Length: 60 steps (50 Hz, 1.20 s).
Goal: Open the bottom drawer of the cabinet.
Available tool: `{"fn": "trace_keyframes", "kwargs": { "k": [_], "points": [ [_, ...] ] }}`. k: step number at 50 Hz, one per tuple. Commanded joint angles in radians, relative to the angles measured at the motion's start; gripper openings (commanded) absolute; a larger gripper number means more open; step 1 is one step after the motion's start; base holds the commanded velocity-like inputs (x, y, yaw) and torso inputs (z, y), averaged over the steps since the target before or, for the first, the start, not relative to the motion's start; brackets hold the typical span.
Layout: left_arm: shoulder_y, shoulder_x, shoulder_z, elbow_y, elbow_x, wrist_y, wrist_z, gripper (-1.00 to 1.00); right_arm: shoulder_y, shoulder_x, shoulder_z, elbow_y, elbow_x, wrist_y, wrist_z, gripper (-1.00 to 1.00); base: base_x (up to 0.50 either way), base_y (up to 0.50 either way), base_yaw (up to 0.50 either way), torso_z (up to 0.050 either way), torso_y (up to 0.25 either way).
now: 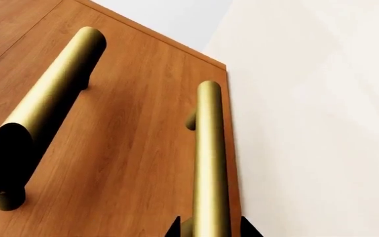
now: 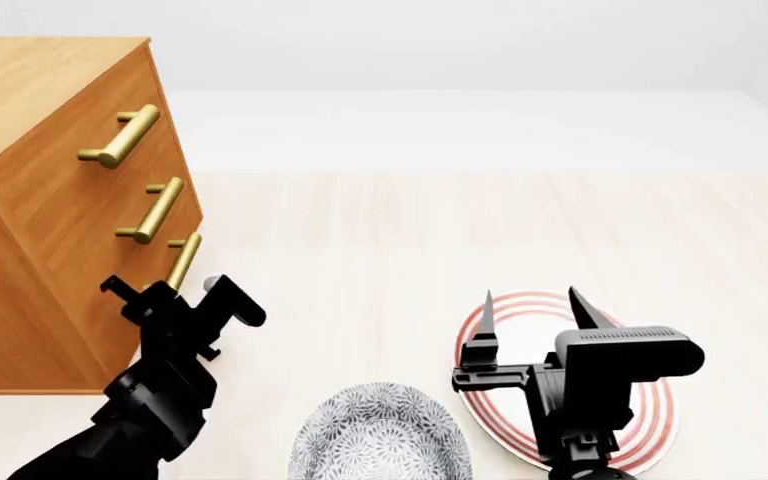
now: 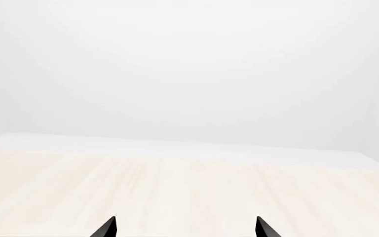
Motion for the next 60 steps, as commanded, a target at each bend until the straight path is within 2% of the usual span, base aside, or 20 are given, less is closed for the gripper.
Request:
{"fn": "trace_keyframes", "kwargs": {
  "k": [1,4,13,18,27,41,60],
  "points": [
    [0.016,0.000,-0.027,-0.018,0.068,0.010,0.009,-1.00,-0.002,0.004,-0.002,0.000,0.006,-0.006,0.004,1.00,0.00,0.00,0.00,0.000,0.000],
    [0.005,0.013,-0.035,-0.018,0.057,0.014,-0.007,-1.00,-0.003,0.004,-0.002,0.001,0.008,-0.009,0.005,1.00,0.00,0.00,0.00,0.000,0.000],
    [-0.017,0.070,-0.048,-0.010,0.039,-0.079,0.048,-1.00,-0.003,0.006,-0.005,0.011,0.012,-0.020,0.006,1.00,0.00,0.00,0.00,-0.001,0.000],
    [0.041,0.000,-0.063,0.293,0.020,-0.293,0.051,-1.00,-0.005,0.009,-0.004,0.008,0.015,-0.022,0.008,1.00,0.00,0.00,0.00,0.000,0.000],
    [0.091,-0.049,-0.063,0.519,0.007,-0.441,0.058,-1.00,-0.002,0.013,-0.005,0.006,0.019,-0.021,0.012,1.00,0.00,0.00,0.00,0.000,0.000],
    [0.127,-0.068,-0.047,0.732,0.001,-0.573,0.063,-1.00,0.000,0.017,-0.010,0.012,0.024,-0.028,0.016,1.00,-0.01,0.00,0.00,0.000,0.002],
    [0.129,-0.046,-0.022,0.823,0.006,-0.633,0.067,-1.00,-0.009,0.022,-0.010,0.019,0.034,-0.048,0.021,1.00,-0.01,0.00,0.00,0.000,0.003]
  ]
}}
